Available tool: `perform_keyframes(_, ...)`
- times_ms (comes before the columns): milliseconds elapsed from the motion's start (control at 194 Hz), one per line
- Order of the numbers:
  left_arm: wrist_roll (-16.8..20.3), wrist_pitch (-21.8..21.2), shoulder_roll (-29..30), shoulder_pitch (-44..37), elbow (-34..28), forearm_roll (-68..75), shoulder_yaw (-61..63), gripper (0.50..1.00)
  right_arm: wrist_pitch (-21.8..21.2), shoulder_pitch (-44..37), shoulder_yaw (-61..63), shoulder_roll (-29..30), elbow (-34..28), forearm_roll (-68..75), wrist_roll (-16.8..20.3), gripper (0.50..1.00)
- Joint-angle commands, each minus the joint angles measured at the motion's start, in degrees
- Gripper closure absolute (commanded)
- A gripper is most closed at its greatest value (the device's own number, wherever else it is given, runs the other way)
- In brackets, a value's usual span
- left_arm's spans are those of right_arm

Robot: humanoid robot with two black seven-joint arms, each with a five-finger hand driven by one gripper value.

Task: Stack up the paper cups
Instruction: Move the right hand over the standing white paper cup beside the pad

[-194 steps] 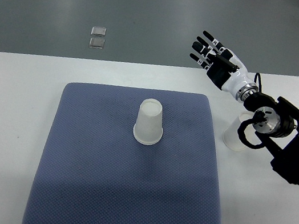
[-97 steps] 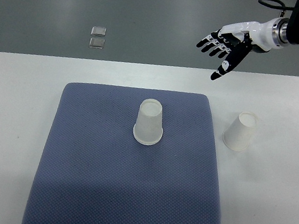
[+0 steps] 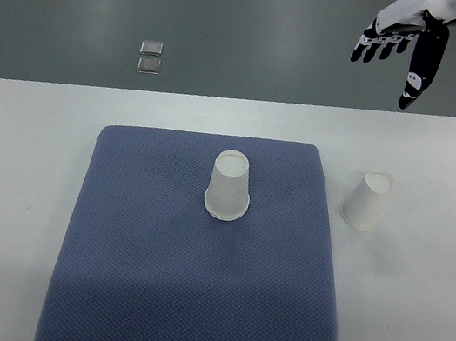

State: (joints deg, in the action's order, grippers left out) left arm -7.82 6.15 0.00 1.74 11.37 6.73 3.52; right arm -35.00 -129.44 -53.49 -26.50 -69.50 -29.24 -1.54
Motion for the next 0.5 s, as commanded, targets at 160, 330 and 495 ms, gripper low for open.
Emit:
perform_keyframes(160, 0.0, 0.0, 0.0, -0.1, 0.0, -0.1, 0.0, 0.5, 0.0, 4.5, -4.6, 0.2, -0.6, 0.1, 0.9, 0.587)
perform_keyframes(330, -0.1, 0.0, 0.0, 0.0, 0.0, -0.1, 0.0, 0.5, 6.9, 9.9, -6.5, 1.4, 0.2, 0.1, 1.7, 0.595)
perform_keyframes(495, -0.1, 0.0, 0.0, -0.1, -0.1, -0.1, 0.0, 0.5, 11.6, 14.7, -6.1, 2.9, 2.9, 0.6, 3.1, 0.609)
